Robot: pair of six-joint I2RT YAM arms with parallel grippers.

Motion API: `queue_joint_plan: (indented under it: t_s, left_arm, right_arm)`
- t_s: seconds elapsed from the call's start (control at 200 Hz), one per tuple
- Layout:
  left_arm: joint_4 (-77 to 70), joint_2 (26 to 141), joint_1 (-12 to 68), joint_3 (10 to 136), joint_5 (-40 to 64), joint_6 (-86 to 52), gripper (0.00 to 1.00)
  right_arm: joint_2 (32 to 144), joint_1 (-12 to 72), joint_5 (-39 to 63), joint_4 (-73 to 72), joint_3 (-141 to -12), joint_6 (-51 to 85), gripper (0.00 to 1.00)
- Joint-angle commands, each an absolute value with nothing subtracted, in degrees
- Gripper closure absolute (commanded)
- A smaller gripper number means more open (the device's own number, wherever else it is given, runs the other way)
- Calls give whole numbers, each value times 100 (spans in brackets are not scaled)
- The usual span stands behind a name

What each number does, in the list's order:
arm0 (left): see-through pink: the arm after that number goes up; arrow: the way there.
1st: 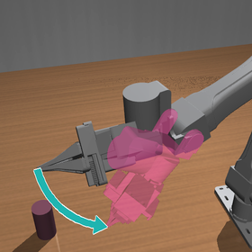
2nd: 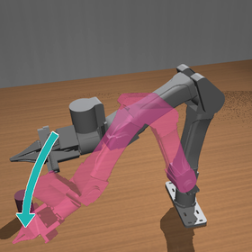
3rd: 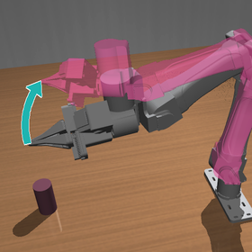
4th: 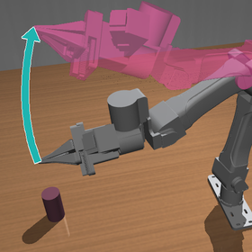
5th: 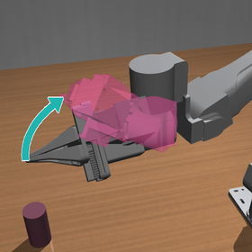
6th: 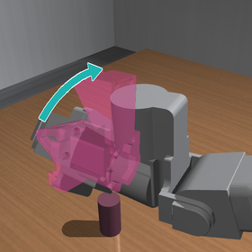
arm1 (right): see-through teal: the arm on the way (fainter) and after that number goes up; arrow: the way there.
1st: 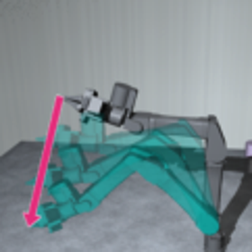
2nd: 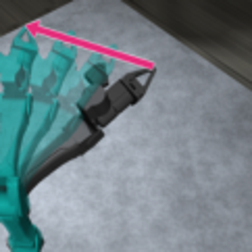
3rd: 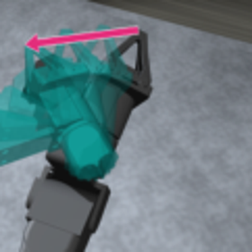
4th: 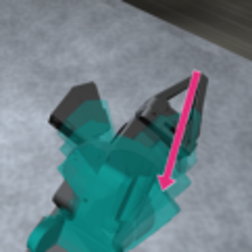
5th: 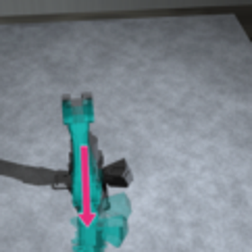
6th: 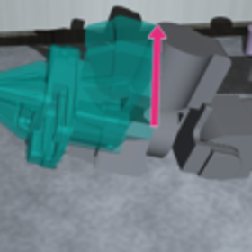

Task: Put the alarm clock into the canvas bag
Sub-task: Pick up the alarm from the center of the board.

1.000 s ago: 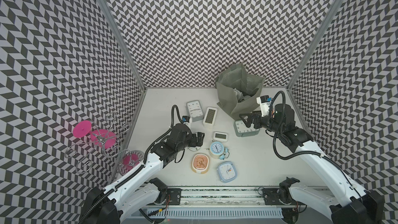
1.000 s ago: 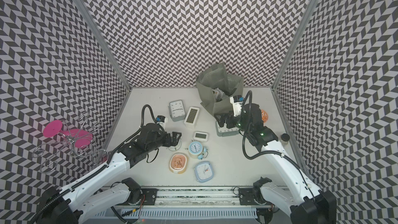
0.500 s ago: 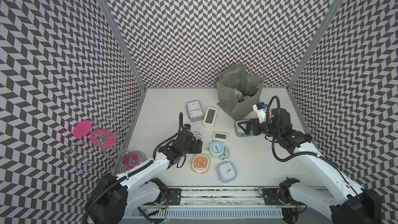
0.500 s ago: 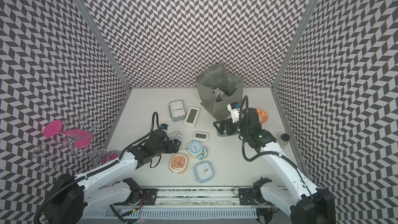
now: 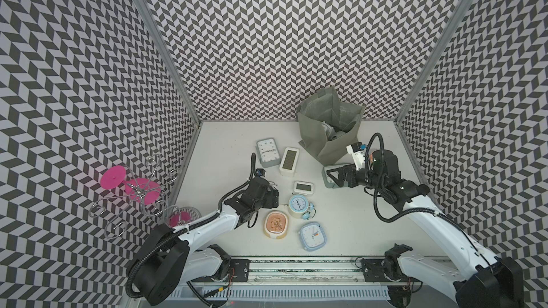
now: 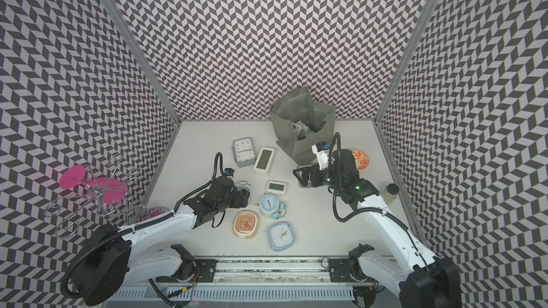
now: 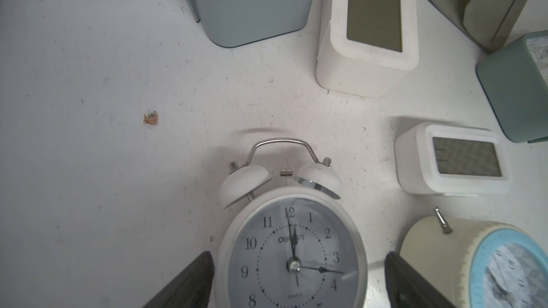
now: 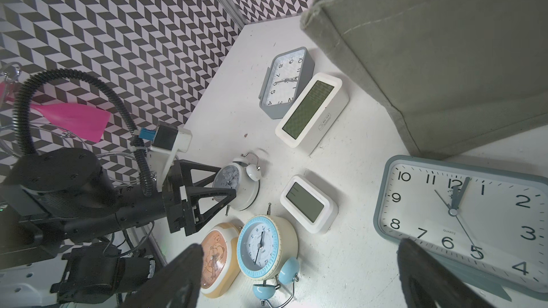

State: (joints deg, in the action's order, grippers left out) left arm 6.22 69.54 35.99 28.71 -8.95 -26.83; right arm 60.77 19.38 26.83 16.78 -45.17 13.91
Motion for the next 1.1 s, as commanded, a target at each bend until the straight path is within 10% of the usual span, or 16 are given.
queue_joint_plan:
  t_s: [0.0,1.096]
  left_arm:
    - [339,7029,3620,2762,-943,-2672,10]
    - [-1586,5793,3925,4567,-1024,-985,42]
  right_arm:
    - [6165,1960,2826,1389,-4404,1340,0]
    - [5651,1896,2802,1290,-5036,1894,4]
